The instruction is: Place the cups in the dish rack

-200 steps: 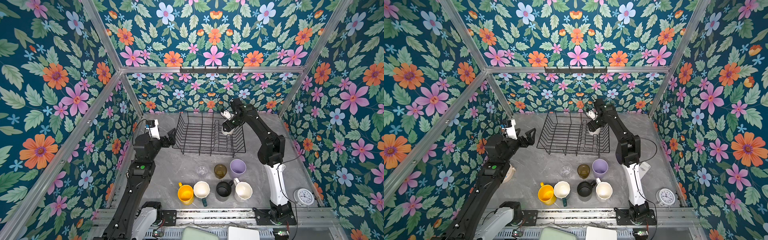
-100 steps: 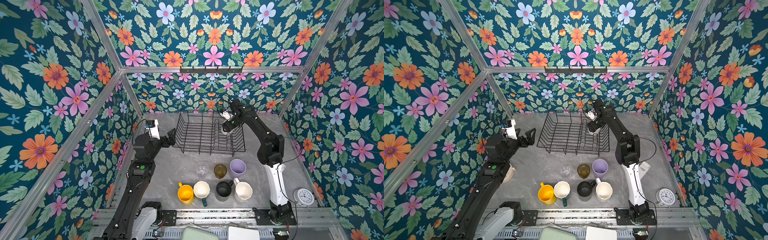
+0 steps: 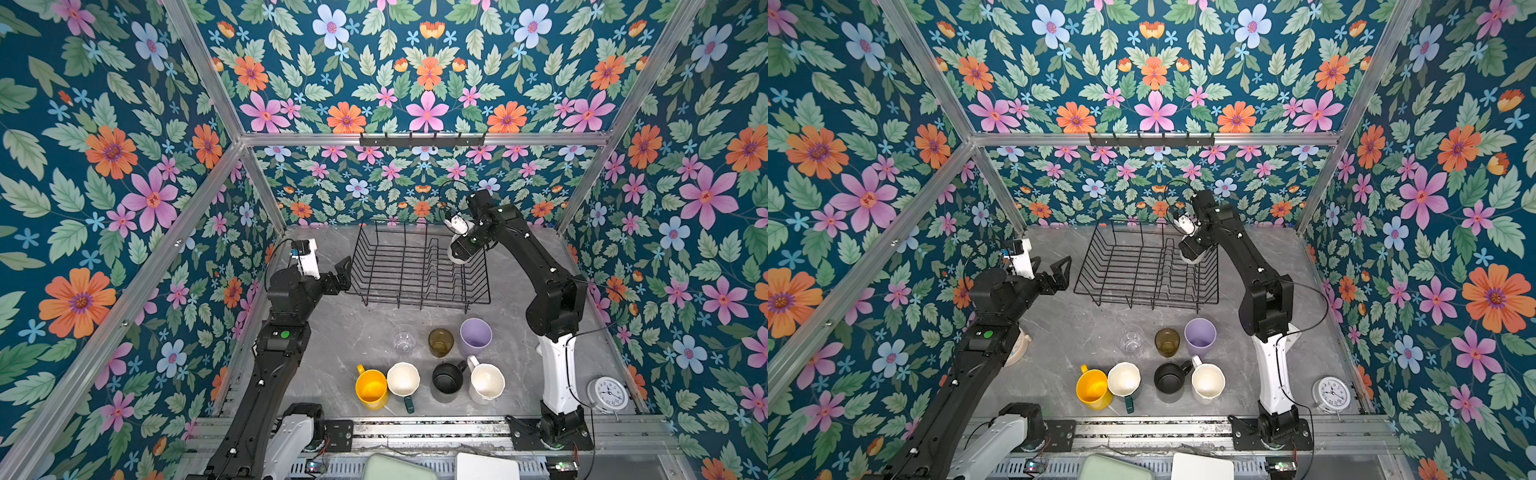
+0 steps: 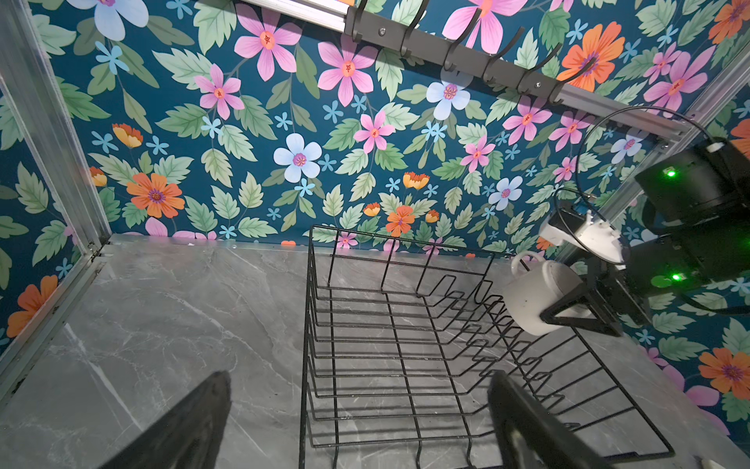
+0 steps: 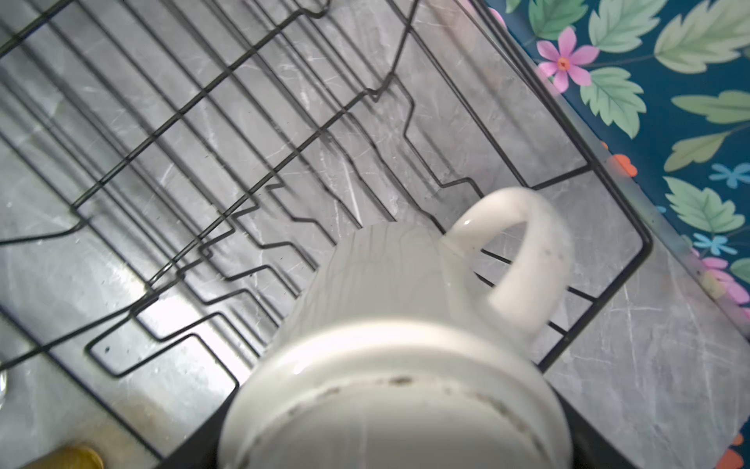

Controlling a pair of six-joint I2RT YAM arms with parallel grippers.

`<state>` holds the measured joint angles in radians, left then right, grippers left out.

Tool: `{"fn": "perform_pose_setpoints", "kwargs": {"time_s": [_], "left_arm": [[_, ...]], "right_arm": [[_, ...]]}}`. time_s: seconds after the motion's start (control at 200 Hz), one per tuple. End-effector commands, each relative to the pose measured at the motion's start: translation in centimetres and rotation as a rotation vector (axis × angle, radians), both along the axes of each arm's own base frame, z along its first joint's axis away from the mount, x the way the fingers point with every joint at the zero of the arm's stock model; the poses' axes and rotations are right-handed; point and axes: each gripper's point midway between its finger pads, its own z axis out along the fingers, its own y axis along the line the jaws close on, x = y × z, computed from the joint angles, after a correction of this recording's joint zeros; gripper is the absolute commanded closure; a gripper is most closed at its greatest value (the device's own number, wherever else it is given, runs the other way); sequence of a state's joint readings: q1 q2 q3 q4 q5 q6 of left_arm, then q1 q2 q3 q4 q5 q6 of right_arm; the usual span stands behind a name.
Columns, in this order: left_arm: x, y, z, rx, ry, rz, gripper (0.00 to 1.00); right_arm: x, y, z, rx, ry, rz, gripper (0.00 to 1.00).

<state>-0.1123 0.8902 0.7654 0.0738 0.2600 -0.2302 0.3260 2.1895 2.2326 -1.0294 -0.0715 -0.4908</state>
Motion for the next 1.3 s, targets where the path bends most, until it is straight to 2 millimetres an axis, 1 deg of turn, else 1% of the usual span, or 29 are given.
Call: {"fn": "perform_pose_setpoints", "kwargs": {"time_s": [0.0, 0.15, 0.395, 0.52, 0.65, 0.795, 0.905, 0.97, 1.03, 1.115, 1.265, 1.295], "left_arm": [[-0.1, -0.1, 0.5, -0.006, -0.021, -0.006, 0.0], [0.0, 0.0, 0.5, -0.005, -0.018, -0.004, 0.0], [0.1, -0.1, 0.3, -0.004, -0.012, -0.006, 0.0], [0.1, 0.0, 0.2, -0.004, -0.01, -0.003, 0.0], [0.2, 0.0, 0.2, -0.004, -0.008, -0.004, 0.0], [0.2, -0.1, 0.1, -0.005, -0.005, -0.005, 0.0], [0.2, -0.1, 0.1, -0.005, -0.006, -0.006, 0.0], [0.2, -0.1, 0.1, -0.004, -0.006, -0.006, 0.0], [0.2, -0.1, 0.2, -0.005, -0.007, -0.006, 0.0], [0.2, 0.0, 0.1, -0.004, -0.007, -0.004, 0.0], [0.2, 0.0, 0.2, -0.005, -0.008, -0.004, 0.0], [0.2, 0.0, 0.2, -0.004, -0.007, -0.005, 0.0]], "right_arm": [[-0.2, 0.6, 0.2, 0.008, -0.019, 0.072, 0.48], [-0.3, 0.6, -0.8, -0.016, -0.013, 0.102, 0.48], [0.8, 0.8, -1.8, -0.041, -0.034, 0.121, 0.47], [1.2, 0.8, -2.8, -0.046, -0.019, 0.12, 0.45], [1.2, 0.7, -3.9, -0.061, 0.0, 0.119, 0.43], [1.0, 0.6, -5.0, -0.063, 0.026, 0.11, 0.33], [0.9, 0.5, -5.9, -0.068, 0.047, 0.096, 0.2], [0.8, 0.5, -6.1, -0.064, 0.056, 0.088, 0.11], [0.8, 0.4, -6.5, -0.072, 0.062, 0.081, 0.05], [0.8, 0.4, -7.0, -0.086, 0.067, 0.076, 0.01], [0.9, 0.5, -7.4, -0.099, 0.066, 0.06, 0.01], [1.0, 0.6, -7.2, -0.098, 0.062, 0.057, 0.01]]}}
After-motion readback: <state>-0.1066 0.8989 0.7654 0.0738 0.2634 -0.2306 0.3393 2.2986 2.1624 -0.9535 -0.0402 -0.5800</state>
